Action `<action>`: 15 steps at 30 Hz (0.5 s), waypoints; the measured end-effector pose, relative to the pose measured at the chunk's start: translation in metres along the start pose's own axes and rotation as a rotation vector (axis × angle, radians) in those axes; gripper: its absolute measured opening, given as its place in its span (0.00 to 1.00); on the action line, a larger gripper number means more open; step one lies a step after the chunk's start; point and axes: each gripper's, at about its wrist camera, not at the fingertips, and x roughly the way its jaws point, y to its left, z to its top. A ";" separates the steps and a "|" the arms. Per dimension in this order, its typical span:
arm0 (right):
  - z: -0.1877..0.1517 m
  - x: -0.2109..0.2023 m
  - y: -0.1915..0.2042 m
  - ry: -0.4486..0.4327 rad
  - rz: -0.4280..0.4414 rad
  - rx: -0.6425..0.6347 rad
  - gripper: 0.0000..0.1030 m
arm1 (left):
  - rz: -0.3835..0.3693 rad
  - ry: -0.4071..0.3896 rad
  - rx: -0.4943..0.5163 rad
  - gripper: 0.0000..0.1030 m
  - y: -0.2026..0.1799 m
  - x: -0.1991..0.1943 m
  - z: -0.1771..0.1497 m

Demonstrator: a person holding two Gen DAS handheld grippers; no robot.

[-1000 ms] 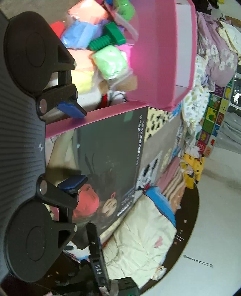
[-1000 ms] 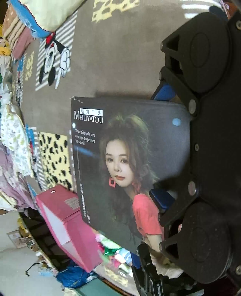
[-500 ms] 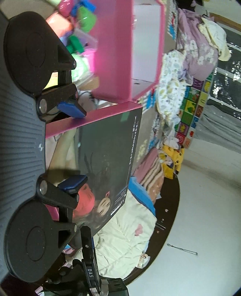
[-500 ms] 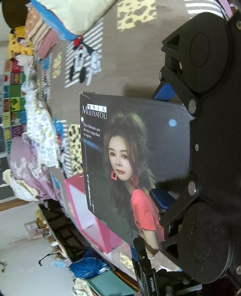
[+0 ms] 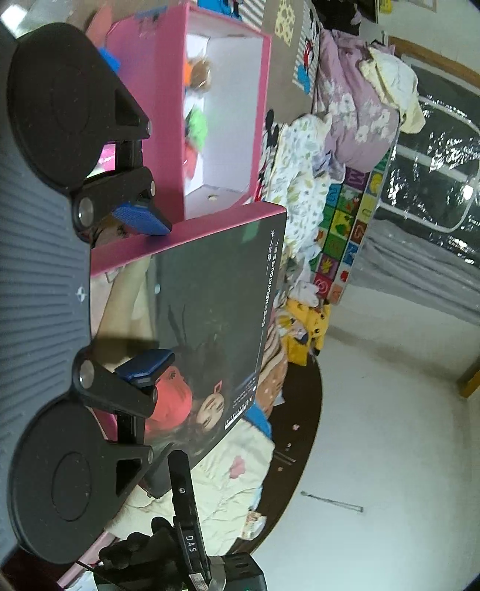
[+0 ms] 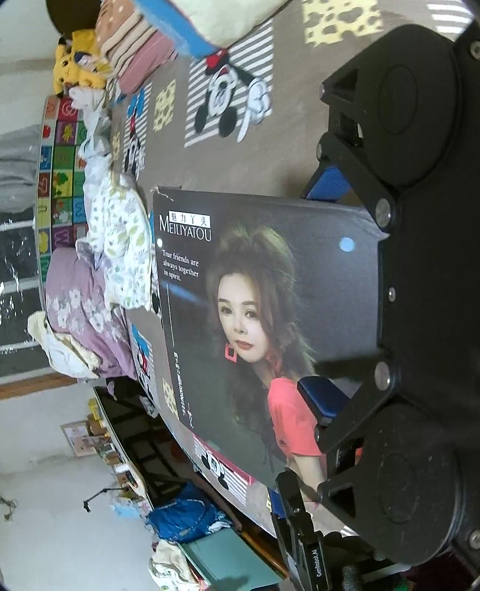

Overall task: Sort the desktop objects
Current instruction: 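Carry the album over the pink box with the right tool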

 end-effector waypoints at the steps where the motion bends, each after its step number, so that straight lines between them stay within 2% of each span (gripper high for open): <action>1: 0.004 0.003 0.003 0.001 0.007 -0.004 0.96 | 0.006 -0.005 -0.002 0.65 0.004 -0.002 0.003; 15: 0.060 0.063 0.054 -0.012 0.090 -0.062 0.96 | 0.105 -0.087 -0.010 0.65 0.063 -0.025 0.042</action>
